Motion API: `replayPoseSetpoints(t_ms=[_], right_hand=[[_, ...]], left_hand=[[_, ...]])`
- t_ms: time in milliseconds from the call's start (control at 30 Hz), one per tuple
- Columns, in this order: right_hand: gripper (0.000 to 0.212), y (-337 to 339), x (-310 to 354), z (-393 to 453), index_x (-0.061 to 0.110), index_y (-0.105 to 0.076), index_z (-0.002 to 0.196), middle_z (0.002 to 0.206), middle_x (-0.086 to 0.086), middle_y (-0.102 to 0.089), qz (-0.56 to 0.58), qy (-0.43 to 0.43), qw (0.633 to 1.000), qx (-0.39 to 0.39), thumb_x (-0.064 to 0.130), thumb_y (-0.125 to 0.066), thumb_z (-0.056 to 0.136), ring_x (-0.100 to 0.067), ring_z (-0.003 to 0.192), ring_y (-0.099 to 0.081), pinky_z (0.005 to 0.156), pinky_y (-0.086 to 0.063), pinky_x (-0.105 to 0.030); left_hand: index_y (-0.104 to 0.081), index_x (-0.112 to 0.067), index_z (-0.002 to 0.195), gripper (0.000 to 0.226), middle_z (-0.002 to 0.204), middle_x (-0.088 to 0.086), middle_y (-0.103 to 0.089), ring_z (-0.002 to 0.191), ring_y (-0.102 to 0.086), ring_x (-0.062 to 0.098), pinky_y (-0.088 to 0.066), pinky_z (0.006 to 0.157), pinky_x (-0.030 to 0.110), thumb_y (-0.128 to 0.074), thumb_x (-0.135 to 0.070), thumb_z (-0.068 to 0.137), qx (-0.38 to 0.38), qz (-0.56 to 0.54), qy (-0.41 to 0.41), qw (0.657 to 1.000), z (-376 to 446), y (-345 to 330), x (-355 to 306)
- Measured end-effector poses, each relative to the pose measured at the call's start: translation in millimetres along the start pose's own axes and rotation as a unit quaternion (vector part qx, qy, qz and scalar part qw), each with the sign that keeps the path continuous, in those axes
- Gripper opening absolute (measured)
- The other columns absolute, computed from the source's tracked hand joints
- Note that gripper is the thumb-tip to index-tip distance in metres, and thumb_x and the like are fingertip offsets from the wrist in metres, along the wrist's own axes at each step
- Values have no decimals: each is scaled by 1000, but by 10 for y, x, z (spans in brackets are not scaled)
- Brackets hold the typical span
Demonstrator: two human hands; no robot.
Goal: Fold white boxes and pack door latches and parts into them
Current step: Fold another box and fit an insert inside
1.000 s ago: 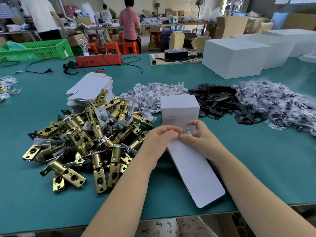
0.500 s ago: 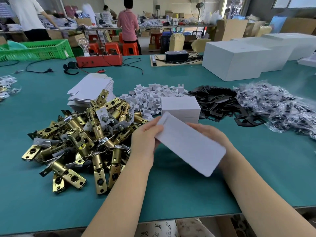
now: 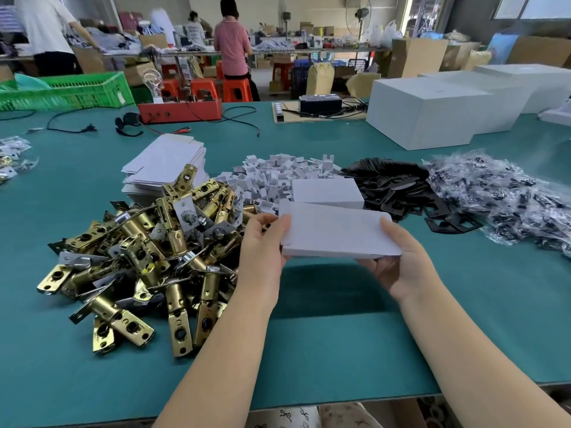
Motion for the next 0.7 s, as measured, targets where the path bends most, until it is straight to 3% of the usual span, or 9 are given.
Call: replayPoseSetpoints(t_ms=[100,167,233,333,433,567,700], right_hand=[[31,17,35,20,13,-69,98,89,-5,-74,3,-8,1000,13,39,-54,90,-19,74,-72,54,-57,-32],[51,9,52,16,16,-76,89,91,-5,-74,-13,-33,999,33,54,-42,92,-21,79,-72,58,-57,-36],[60,-37,46,-8,19,-78,85,93,-5,-74,-44,-56,994,78,64,-37,86,-23,85,-71,60,-57,-36],[41,-86,-15,-35,21,-69,101,95,-3,-74,-121,-59,983,123,50,-50,79,-26,88,-72,57,-56,-33],[43,-95,-40,-33,22,-61,108,88,-3,-75,-161,-36,982,91,38,-64,68,-24,74,-73,50,-54,-29],[38,-43,-34,-14,21,-60,108,84,-1,-75,-138,-28,987,81,33,-61,71,-21,72,-73,46,-51,-24],[37,-35,-59,-20,21,-61,108,89,0,-75,-126,-31,987,91,31,-61,72,-21,76,-73,48,-52,-25]], left_hand=[[-61,-43,111,30,104,-5,-68,77,-67,11,-52,55,28,-55,-19,94,41,30,28,998,-15,-42,25],[-67,-48,102,32,96,-12,-71,77,-66,6,-53,56,27,-52,-23,86,36,56,5,998,-26,-45,34],[-65,-42,109,34,84,-21,-70,74,-65,-1,-53,58,27,-50,-18,90,6,50,-41,998,-17,-13,18],[-59,-35,124,34,82,-26,-68,74,-63,-6,-55,67,29,-47,-15,99,3,73,-80,994,10,11,31],[-61,-44,115,24,89,-29,-69,78,-64,-8,-58,68,32,-51,-27,101,39,109,-82,990,-28,-41,49],[-63,-52,109,25,101,-23,-71,88,-68,-2,-58,60,28,-52,-31,101,59,87,-65,992,-48,-53,31],[-57,-41,128,29,104,-19,-72,89,-68,-1,-57,61,27,-50,-35,101,57,76,-59,994,-31,-47,14]])
Point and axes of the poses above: each hand's wrist, its own z-axis towards the middle knuckle, its own y-axis out of the back of the hand, x = y × z, the point moved 2 cm from there along z, towards the middle knuckle
